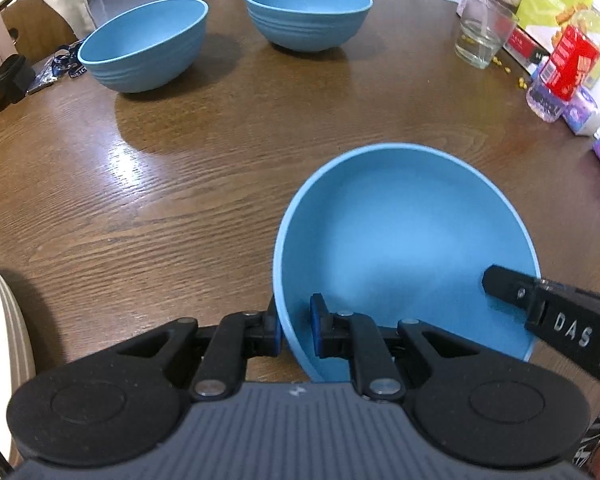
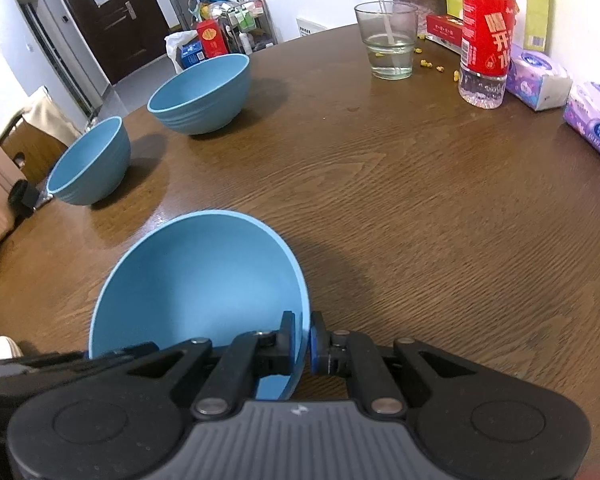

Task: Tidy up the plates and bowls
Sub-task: 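Lower the blue bowl onto the table and open both tools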

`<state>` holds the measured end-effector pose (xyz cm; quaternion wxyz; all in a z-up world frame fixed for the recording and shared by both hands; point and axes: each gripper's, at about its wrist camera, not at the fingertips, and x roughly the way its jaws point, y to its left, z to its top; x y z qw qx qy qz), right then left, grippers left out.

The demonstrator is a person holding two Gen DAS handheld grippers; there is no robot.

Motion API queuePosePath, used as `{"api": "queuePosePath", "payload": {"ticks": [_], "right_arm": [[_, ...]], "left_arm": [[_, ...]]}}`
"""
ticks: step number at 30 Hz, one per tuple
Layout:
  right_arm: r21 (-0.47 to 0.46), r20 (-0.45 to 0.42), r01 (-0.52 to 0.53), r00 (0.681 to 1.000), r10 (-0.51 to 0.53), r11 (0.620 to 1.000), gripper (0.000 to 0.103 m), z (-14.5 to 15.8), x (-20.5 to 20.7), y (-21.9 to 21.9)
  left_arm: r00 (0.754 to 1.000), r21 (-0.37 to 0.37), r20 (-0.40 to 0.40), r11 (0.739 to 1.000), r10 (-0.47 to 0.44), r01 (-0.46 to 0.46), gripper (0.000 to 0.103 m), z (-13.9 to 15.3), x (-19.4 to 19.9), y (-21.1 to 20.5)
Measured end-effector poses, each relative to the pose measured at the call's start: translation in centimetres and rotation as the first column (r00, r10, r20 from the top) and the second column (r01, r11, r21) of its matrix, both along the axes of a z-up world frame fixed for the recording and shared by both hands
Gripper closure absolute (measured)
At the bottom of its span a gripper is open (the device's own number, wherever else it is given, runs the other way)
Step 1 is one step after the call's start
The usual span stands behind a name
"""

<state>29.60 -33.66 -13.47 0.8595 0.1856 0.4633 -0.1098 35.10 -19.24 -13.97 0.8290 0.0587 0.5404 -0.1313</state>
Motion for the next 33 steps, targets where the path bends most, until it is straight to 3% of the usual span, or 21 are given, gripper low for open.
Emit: {"api": "queuePosePath", "payload": {"ticks": [6,8,12,16,20,21,33], "right_arm": [[0.04,0.012,0.02,1.0,-0.021,0.999,0.088,-0.3,-0.4,-0.7],[0.042,0.02,0.022,1.0,-0.023,0.999,0.083,-0.2,-0.5,-0.8],[0.041,0.058,0.029,0.998,-0.031,0.999,0.043,0.6,-1.0,-0.9],[0.032,0.084,0.036,0.996,-0.039,0.999,0.018,1.2,-1.4,-1.0],[0.026,0.105,0.041,0.993,-0.044,0.999,0.008,1.9,-1.6,-1.1],[0.023,0.104,0.042,0.994,-0.045,0.999,0.0,2.0,-1.6,-1.1],[0.005,0.115,0.038,0.993,-0.038,0.999,0.0,3.1,-1.9,-0.7]], "left_arm": [[1.0,-0.001,0.013,1.0,-0.008,0.008,0.085,0.5,-0.2,0.1],[1.0,-0.006,0.027,1.0,-0.002,0.002,0.07,0.8,-0.2,0.3],[0.998,-0.008,0.064,1.0,0.01,-0.009,0.049,1.5,-0.2,0.9],[0.995,-0.014,0.1,1.0,0.027,-0.026,0.023,2.4,-0.2,1.6],[0.99,-0.033,0.132,0.999,0.041,-0.037,0.0,3.3,-0.1,2.0],[0.989,-0.042,0.142,0.998,0.044,-0.039,0.0,3.5,-0.1,2.2],[0.983,-0.054,0.168,0.997,0.067,-0.058,0.0,4.7,-0.2,2.9]]}}
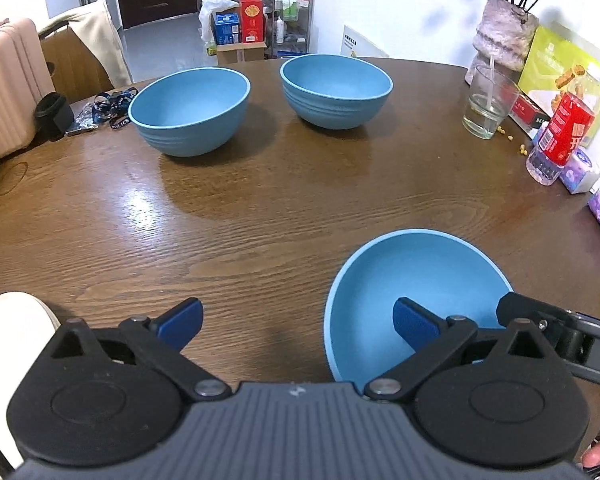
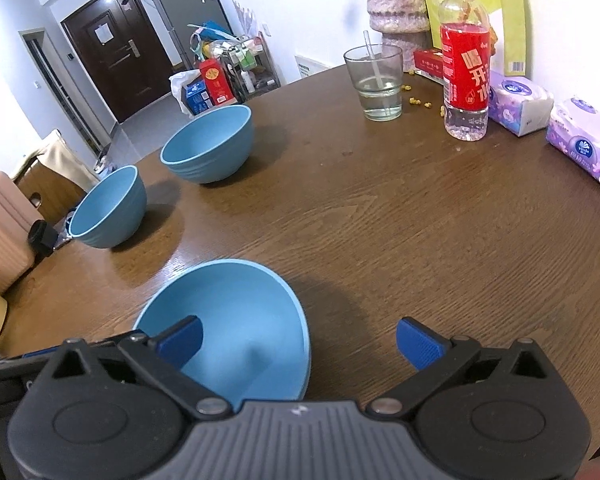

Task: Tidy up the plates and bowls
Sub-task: 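Lower the blue bowl onto the table and open both tools, then withdraw both tools from the bowl and move toward the remaining blue bowls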

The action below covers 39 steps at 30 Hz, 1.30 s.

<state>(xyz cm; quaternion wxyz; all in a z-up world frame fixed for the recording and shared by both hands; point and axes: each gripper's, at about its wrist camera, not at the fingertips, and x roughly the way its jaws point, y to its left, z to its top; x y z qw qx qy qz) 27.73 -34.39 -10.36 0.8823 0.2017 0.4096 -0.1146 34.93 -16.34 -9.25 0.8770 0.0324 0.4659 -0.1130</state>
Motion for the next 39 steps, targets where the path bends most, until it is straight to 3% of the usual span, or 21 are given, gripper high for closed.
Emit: {"api": "queuePosePath", "payload": {"ticks": [20,39], "right_arm": [[-0.028,0.024,-0.041,0.999,0.042,0.999,0.0,2.7,-0.1,0.5],[-0.101,0.063,-0.201,0.976,0.208,0.974,0.0,8.4,0.1,1.1]], "left_arm": [[0.996,-0.027,0.037,0.997,0.076,-0.075,0.0,2.6,-0.8,1.9],[0.962,-0.07,0.144,0.972,0.232,-0.224,0.0,9.6,-1.8,4.7]]}}
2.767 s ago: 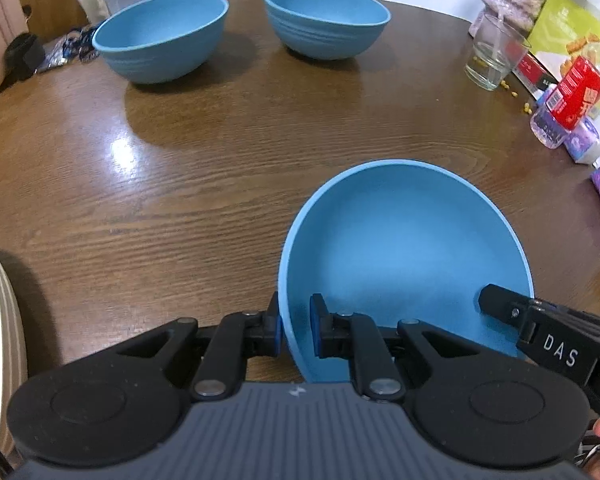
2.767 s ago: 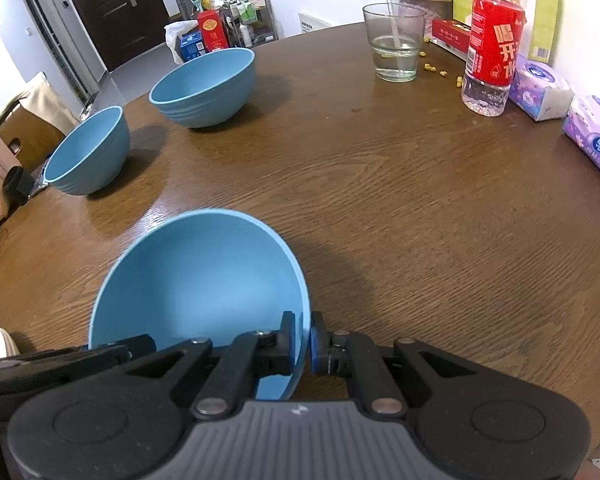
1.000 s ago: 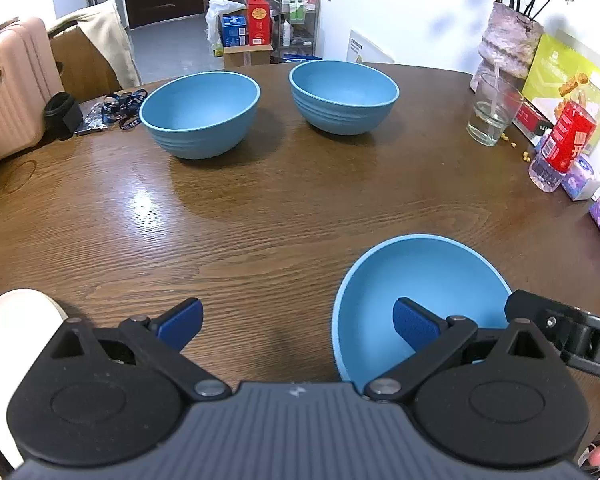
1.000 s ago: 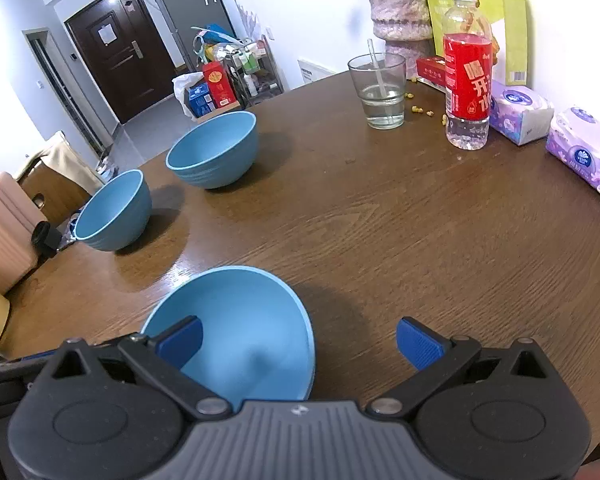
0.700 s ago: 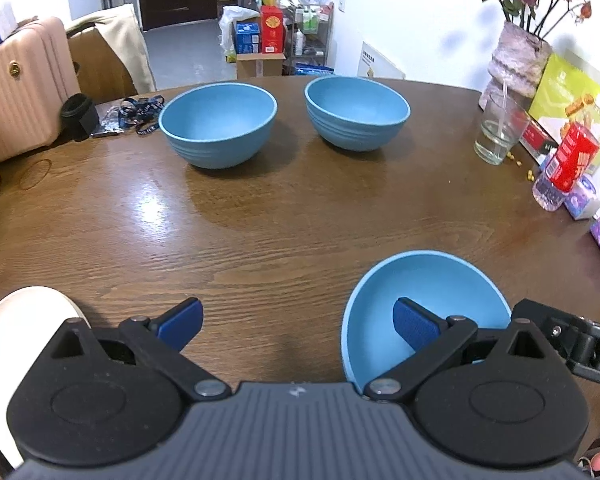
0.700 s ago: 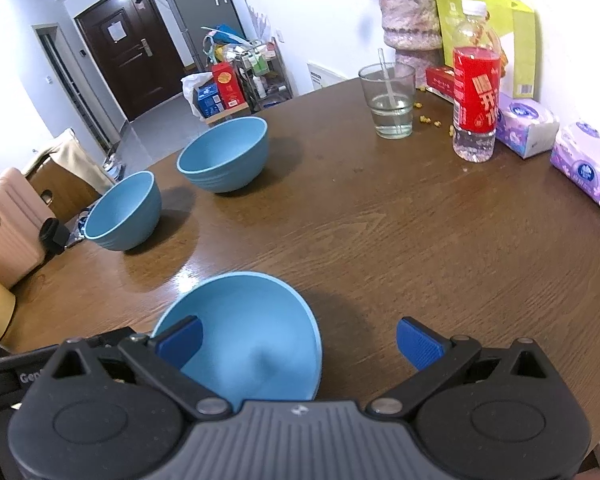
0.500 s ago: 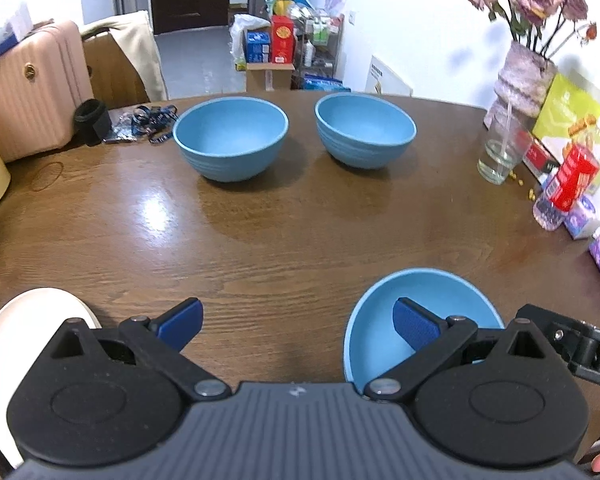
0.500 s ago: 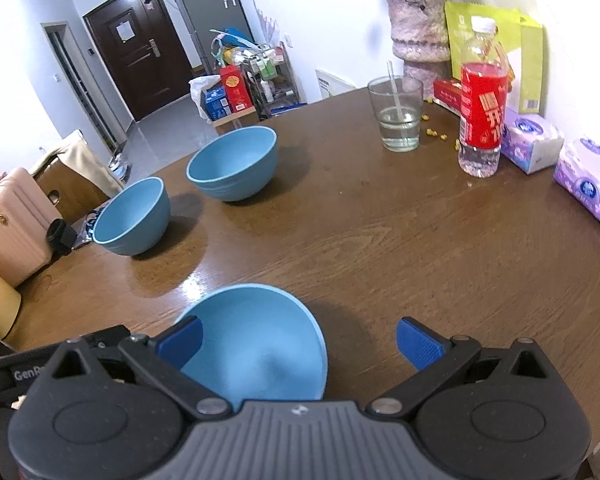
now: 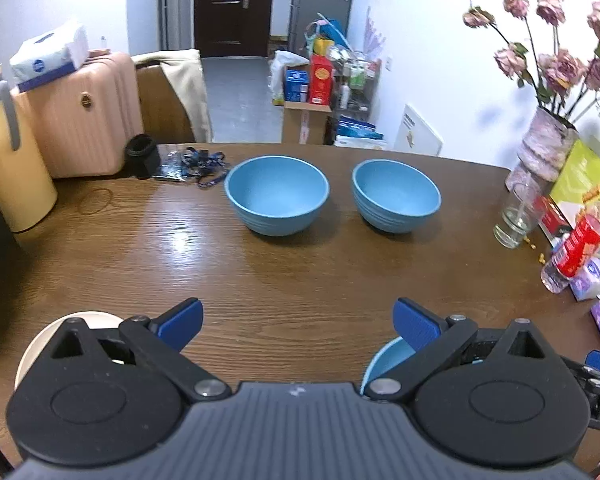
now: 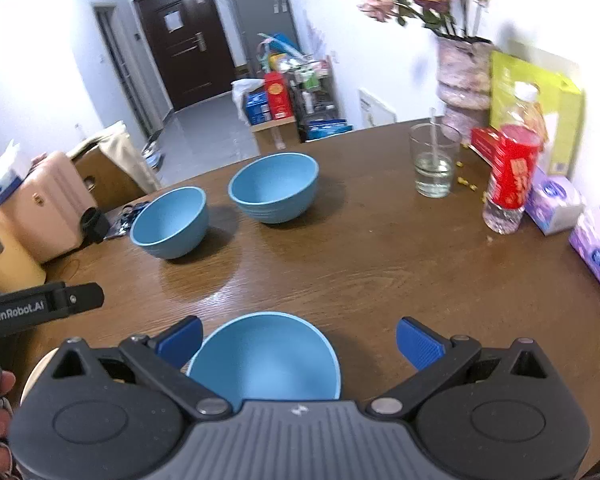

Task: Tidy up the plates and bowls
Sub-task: 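Withdraw both tools from the bowl and move toward the remaining blue bowls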

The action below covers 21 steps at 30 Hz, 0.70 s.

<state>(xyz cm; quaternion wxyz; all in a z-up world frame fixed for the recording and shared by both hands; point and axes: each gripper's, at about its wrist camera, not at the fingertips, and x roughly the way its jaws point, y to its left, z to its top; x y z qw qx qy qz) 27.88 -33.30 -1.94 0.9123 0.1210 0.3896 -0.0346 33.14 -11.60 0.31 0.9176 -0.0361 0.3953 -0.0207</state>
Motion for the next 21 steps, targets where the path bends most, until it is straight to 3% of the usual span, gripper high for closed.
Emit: {"api": "queuePosePath", "payload": {"ticks": [14,21], "right_arm": [[-0.004,-0.033,-0.142,0.989,0.142,0.99,0.0,2.6,2.9,3.6],[0.009,-0.054,-0.123,0.991,0.123,0.992,0.0,3.3,5.1,6.0]], "left_arm": [[0.998,-0.002,0.007,0.998,0.067,-0.067,0.0,3.2,1.1,4.0],[0.998,0.007,0.019,0.998,0.064,-0.064,0.0,4.7,3.3,6.2]]}}
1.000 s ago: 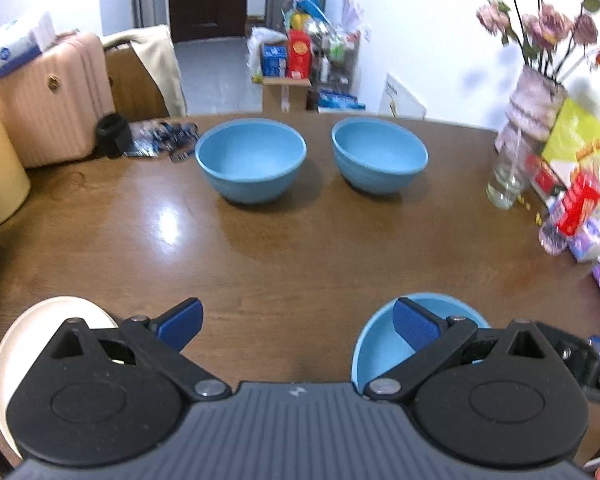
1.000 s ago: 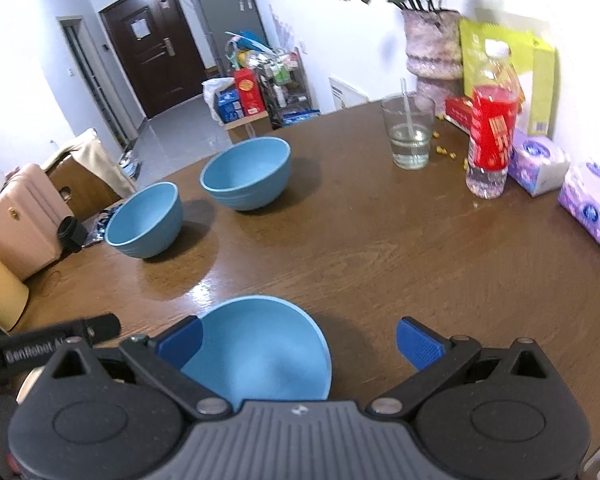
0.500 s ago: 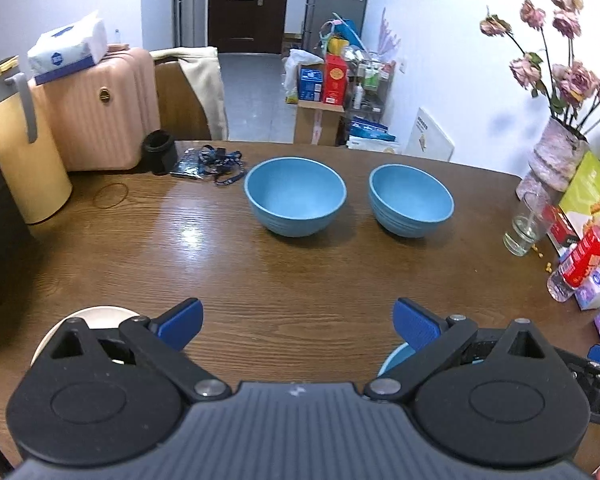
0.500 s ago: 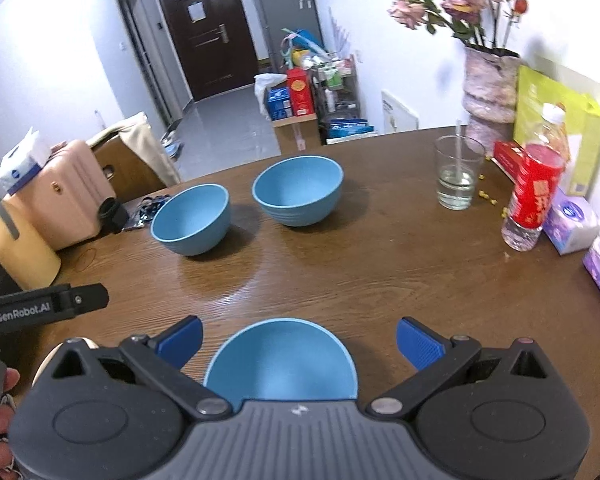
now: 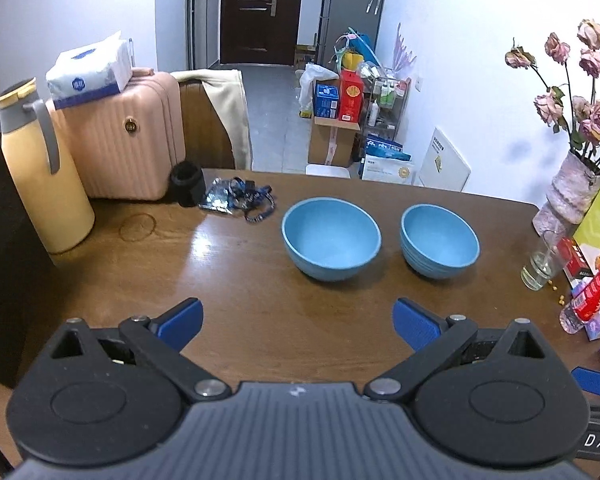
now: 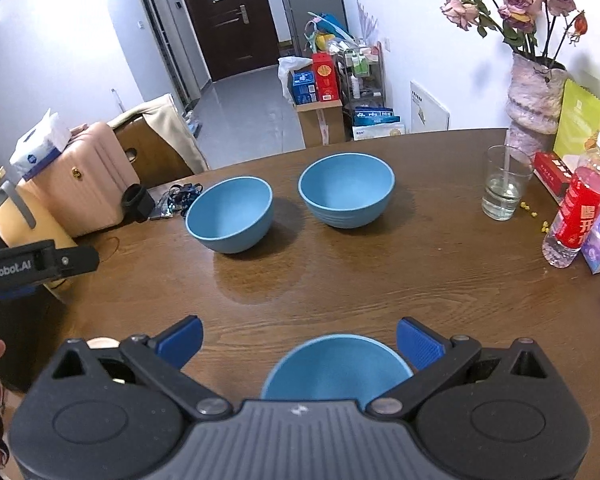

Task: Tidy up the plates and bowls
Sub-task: 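Withdraw both tools from the bowl and move toward the remaining blue bowls, then approach the two remaining blue bowls with both tools open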

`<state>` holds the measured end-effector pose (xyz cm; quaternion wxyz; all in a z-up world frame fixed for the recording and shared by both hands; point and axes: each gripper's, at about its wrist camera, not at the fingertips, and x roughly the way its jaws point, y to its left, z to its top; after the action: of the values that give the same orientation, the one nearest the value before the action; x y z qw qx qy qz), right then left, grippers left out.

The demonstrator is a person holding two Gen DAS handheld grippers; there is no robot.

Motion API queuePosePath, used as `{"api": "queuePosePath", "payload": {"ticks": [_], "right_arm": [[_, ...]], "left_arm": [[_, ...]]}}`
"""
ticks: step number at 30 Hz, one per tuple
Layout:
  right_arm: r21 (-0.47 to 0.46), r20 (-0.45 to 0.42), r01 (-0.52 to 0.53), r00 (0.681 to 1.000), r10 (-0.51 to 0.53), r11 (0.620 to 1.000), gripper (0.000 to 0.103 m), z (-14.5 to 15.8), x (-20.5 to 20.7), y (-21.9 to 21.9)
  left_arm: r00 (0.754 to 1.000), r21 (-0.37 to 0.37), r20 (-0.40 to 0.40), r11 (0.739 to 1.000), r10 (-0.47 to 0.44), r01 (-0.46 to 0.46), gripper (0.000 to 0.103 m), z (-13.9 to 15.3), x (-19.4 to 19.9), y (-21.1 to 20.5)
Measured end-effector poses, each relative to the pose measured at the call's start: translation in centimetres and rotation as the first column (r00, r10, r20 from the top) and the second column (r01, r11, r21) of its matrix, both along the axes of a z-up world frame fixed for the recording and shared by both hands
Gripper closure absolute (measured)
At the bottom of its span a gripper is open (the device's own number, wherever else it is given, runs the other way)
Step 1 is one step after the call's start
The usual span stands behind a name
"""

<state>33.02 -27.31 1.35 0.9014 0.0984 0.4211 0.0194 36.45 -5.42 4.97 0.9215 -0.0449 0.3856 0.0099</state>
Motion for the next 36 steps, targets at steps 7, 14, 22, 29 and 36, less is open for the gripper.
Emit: {"api": "queuePosePath", "payload": {"ticks": [7,14,22,29,36], "right_arm": [[0.011,-0.014,0.025,1.0,-0.025,1.0,0.0,0.8,2.5,2.5],[0.006,-0.027,0.061,0.998,-0.061,0.998,0.0,1.5,5.7,5.4],[-0.034,-0.066,0.111,0.991,-0.113,0.993,0.0,0.8,10.0,8.1],[-0.034,-0.1,0.163,0.981,-0.166,0.986,0.0,-0.7,13.8,9.4],[-0.037,-0.12,0.215,0.969,-0.218,0.976,0.001,-2.4,17.4,10.2]], "left_arm": [[1.0,-0.013,-0.023,1.0,-0.006,0.005,0.0,0.6,3.2,2.4],[0.997,-0.032,-0.061,0.999,-0.038,0.036,0.0,0.1,6.6,4.3],[0.994,-0.028,-0.084,0.997,-0.075,0.073,0.0,-0.9,10.8,5.6],[0.987,-0.021,-0.118,0.994,-0.11,0.108,0.0,-2.6,15.0,6.1],[0.978,-0.023,-0.152,0.989,-0.145,0.143,0.0,-4.8,19.1,6.2]]}}
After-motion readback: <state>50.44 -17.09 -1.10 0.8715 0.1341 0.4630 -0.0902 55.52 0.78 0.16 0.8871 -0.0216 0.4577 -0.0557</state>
